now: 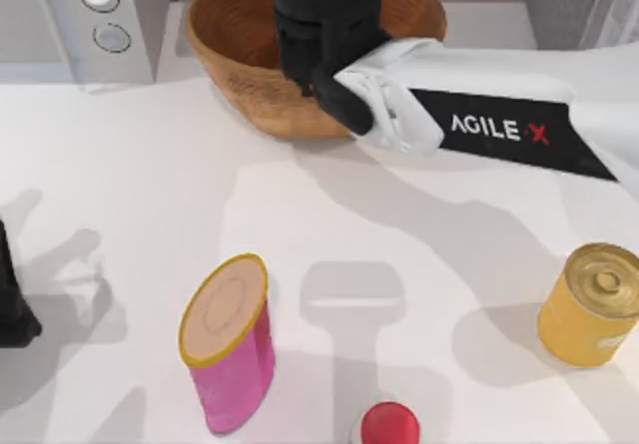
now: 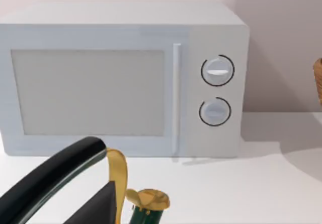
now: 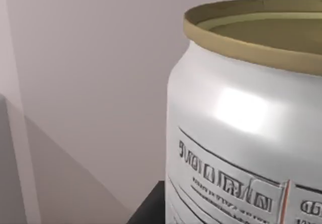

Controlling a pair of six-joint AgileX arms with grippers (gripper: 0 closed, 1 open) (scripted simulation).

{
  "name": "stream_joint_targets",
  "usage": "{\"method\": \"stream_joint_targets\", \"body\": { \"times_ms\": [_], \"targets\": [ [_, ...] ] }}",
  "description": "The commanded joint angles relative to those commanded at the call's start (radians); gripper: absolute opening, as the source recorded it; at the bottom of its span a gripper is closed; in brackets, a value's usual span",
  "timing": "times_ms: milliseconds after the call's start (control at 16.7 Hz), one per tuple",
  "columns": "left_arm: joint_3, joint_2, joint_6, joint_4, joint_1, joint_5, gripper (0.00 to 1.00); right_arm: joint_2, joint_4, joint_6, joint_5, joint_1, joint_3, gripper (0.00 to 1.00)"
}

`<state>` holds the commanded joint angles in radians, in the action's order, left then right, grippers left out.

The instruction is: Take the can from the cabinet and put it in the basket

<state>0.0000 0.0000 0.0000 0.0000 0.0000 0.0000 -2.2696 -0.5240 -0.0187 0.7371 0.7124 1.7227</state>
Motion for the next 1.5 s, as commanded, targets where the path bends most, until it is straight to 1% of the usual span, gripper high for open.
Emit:
{"method": "stream_joint_targets", "body": {
  "times_ms": [180,360,1140,1200,1500],
  "targets": [
    [0.0,0.0,0.0,0.0,0.0,0.0,1.0,-0.043,0.007,0.002,-0.015,-0.016,0.062,0.0],
    [0.0,0.0,0.0,0.0,0.0,0.0,1.0,-0.045,0.007,0.002,-0.016,-0.016,0.063,0.0],
    [0.0,0.0,0.0,0.0,0.0,0.0,1.0,-0.045,0.007,0.002,-0.016,-0.016,0.063,0.98],
    [0.0,0.0,0.0,0.0,0.0,0.0,1.0,-0.045,0.007,0.002,-0.016,-0.016,0.063,1.0],
    [0.0,0.0,0.0,0.0,0.0,0.0,1.0,-0.045,0.007,0.002,-0.016,-0.016,0.063,1.0]
  ]
}}
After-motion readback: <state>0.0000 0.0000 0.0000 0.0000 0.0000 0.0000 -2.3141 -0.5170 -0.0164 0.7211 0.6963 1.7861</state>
